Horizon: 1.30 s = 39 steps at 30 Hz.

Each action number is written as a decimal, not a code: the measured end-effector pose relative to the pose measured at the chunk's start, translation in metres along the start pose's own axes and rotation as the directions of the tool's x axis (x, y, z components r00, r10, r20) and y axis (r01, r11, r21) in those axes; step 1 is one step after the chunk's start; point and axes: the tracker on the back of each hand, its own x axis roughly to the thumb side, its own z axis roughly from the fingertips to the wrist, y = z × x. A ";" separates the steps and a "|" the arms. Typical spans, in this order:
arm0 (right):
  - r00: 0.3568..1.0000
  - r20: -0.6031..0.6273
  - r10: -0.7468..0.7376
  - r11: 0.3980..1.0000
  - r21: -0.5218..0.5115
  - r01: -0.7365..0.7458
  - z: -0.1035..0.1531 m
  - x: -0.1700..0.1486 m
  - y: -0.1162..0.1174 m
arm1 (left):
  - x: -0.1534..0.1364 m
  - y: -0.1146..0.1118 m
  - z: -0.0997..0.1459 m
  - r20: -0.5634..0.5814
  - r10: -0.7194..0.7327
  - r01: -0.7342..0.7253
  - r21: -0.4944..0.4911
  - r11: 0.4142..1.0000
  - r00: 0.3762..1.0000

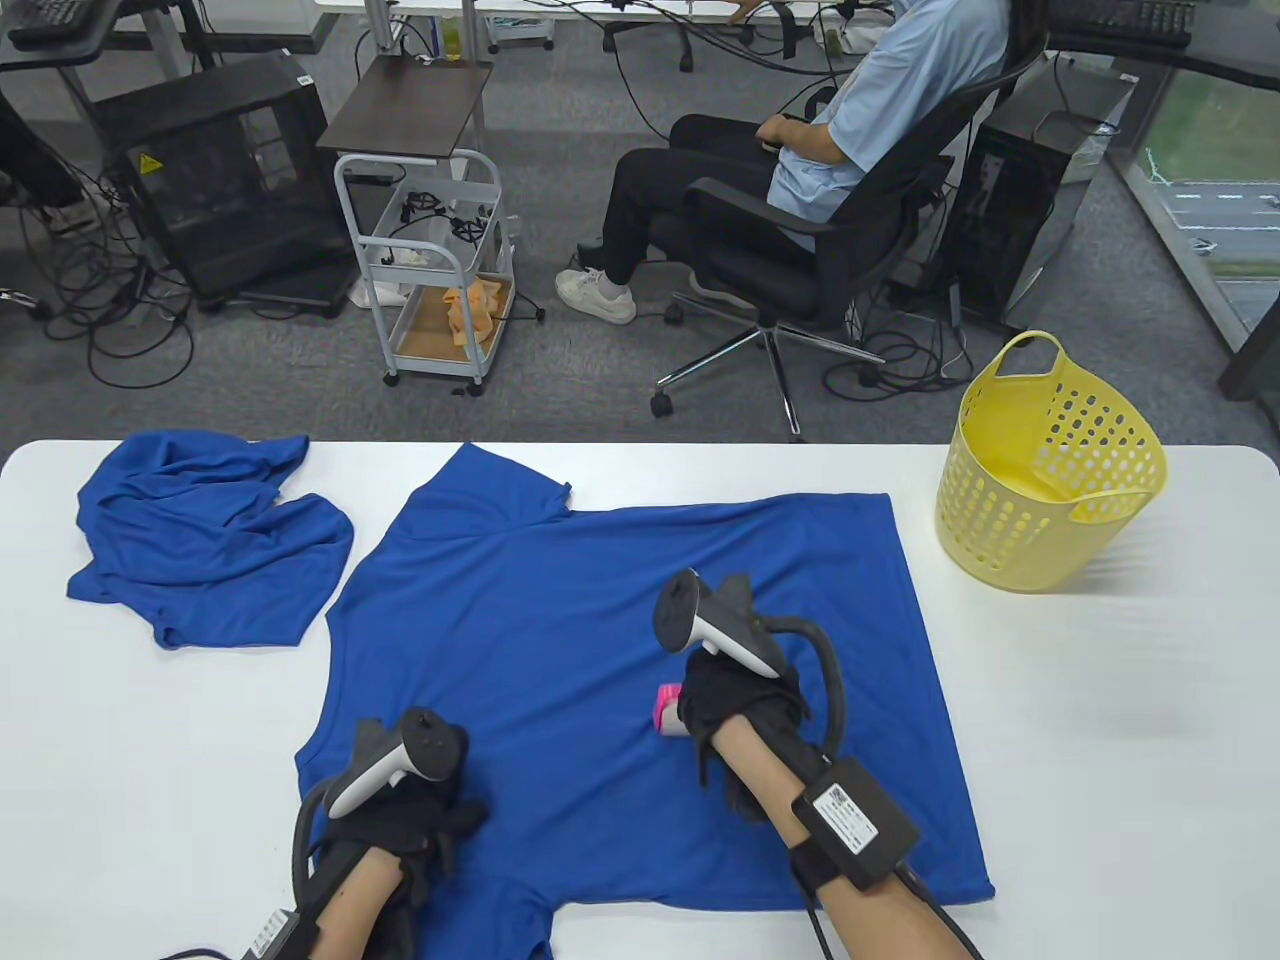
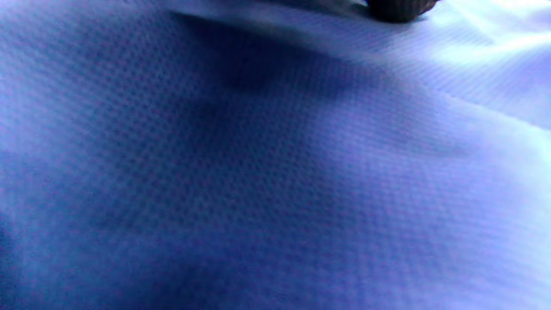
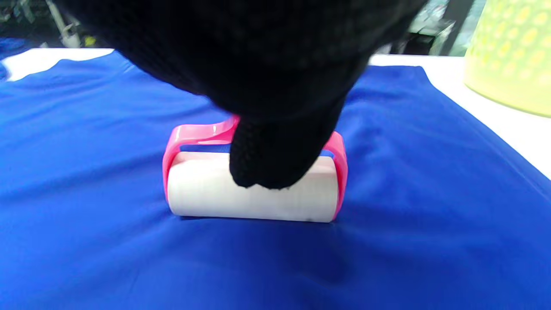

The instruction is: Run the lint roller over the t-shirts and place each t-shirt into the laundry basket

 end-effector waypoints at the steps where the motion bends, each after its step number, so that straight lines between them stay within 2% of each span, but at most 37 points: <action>1: 1.000 -0.007 -0.023 1.000 -0.019 0.023 -0.010 0.000 -0.003 | 0.000 0.000 0.000 0.000 0.000 0.000 0.000 1.000 1.000; 4: 0.988 -0.092 -0.123 0.988 -0.102 0.114 -0.056 -0.005 -0.012 | 0.000 0.000 0.000 0.000 0.000 0.000 0.000 1.000 1.000; 7: 0.966 -0.144 -0.214 0.971 -0.137 0.195 -0.095 -0.006 -0.010 | 0.000 0.000 0.000 0.000 -0.005 0.005 0.002 1.000 1.000; 10: 0.958 -0.137 -0.251 0.961 -0.151 0.230 -0.121 -0.005 -0.008 | 0.000 0.000 0.000 0.001 0.000 0.000 0.003 1.000 1.000; 13: 0.952 -0.171 -0.256 0.965 0.006 0.261 -0.142 -0.006 -0.002 | 0.000 -0.001 0.000 0.003 -0.008 0.008 0.002 1.000 1.000; 16: 0.938 -0.148 -0.312 0.950 -0.053 0.308 -0.153 -0.014 -0.002 | -0.001 -0.001 -0.001 0.009 -0.007 0.007 0.002 1.000 1.000; 19: 0.931 -0.086 -0.355 0.926 -0.168 0.337 -0.141 -0.023 -0.010 | 0.000 -0.002 -0.001 0.009 -0.002 0.002 0.000 1.000 1.000; 22: 0.937 0.056 -0.346 0.890 -0.297 0.347 -0.098 -0.031 -0.030 | 0.001 -0.002 -0.001 0.009 -0.004 0.004 -0.003 1.000 1.000; 23: 0.944 0.090 -0.317 0.898 -0.290 0.330 -0.080 -0.033 -0.037 | 0.001 -0.002 -0.001 0.009 -0.005 0.005 -0.003 1.000 1.000; 24: 0.956 0.087 -0.279 0.925 -0.242 0.292 -0.057 -0.034 -0.043 | 0.001 -0.002 -0.001 0.008 -0.007 0.007 -0.005 1.000 1.000; 27: 0.983 0.066 -0.174 0.979 -0.094 0.180 -0.009 -0.030 -0.047 | 0.001 -0.001 -0.001 0.007 -0.012 0.012 -0.007 1.000 1.000; 28: 0.993 0.059 -0.107 0.994 -0.010 0.108 0.012 -0.026 -0.044 | 0.002 -0.001 -0.002 0.007 -0.013 0.013 -0.007 1.000 1.000; 30: 0.998 0.056 -0.043 0.995 0.095 0.038 0.038 -0.017 -0.034 | 0.001 -0.001 -0.002 0.007 -0.012 0.012 -0.005 1.000 1.000; 32: 0.994 0.107 -0.024 0.987 0.159 0.007 0.057 -0.008 -0.020 | 0.001 -0.002 -0.002 0.006 -0.008 0.008 -0.002 1.000 1.000; 34: 0.991 0.136 -0.003 0.979 0.204 -0.026 0.068 0.000 -0.005 | 0.001 -0.002 -0.002 0.005 -0.005 0.005 -0.002 1.000 1.000; 36: 0.990 0.140 0.023 0.977 0.207 -0.052 0.070 0.008 0.009 | 0.001 -0.002 -0.002 0.004 -0.004 0.004 -0.001 1.000 1.000; 37: 0.989 0.125 0.077 0.980 0.176 -0.098 0.066 0.014 0.018 | 0.001 -0.001 -0.002 0.004 -0.003 0.003 -0.001 1.000 1.000; 39: 0.990 0.103 0.094 0.990 0.099 -0.104 0.061 0.020 0.012 | 0.001 -0.001 -0.001 0.005 -0.001 0.001 -0.001 1.000 1.000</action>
